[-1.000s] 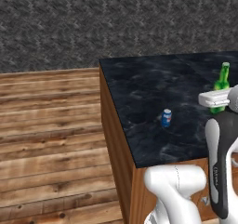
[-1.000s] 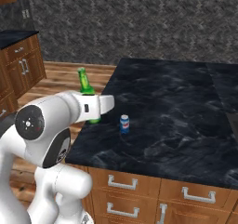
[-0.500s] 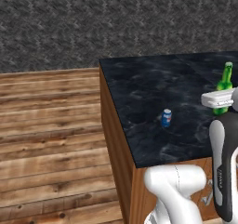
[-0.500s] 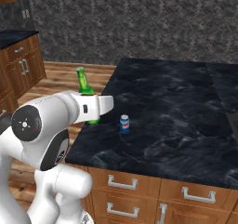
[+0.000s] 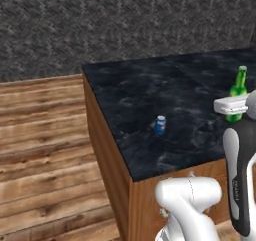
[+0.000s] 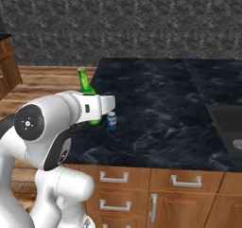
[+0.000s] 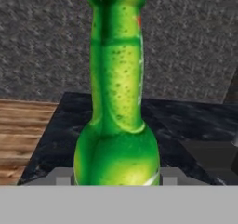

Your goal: Pick the can, beer from the counter and place them in the open cabinet.

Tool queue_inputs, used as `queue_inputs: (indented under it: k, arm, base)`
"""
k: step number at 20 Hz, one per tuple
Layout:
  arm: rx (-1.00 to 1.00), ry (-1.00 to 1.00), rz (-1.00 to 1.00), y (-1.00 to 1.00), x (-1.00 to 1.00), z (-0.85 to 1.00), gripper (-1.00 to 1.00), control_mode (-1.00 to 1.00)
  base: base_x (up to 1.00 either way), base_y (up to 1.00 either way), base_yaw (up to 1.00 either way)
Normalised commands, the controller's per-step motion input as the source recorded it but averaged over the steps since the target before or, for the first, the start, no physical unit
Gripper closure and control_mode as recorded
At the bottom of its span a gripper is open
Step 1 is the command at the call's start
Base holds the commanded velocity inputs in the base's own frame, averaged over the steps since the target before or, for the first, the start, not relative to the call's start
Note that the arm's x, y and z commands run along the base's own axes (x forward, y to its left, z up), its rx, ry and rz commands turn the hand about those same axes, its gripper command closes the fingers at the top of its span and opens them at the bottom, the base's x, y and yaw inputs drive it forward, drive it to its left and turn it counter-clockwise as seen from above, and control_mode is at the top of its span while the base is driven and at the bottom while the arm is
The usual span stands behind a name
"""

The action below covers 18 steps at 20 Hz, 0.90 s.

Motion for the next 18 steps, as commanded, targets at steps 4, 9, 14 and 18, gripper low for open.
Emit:
queue_inputs:
  k: [4, 9, 14, 18]
  arm:
    - [0.00, 0.00, 0.00, 0.00, 0.00, 0.00, 1.00, 1.00]
    - [0.00, 0.00, 0.00, 0.00, 0.00, 0.00, 1.00, 1.00]
    - [0.00, 0.00, 0.00, 0.00, 0.00, 0.00, 1.00, 1.00]
    - [0.00, 0.00, 0.00, 0.00, 0.00, 0.00, 1.00, 1.00]
  base:
    - [-0.36, -0.23, -0.74]
    - [-0.33, 0.00, -0.90]
    - [-0.27, 0.00, -0.92]
    - [-0.17, 0.04, -0.91]
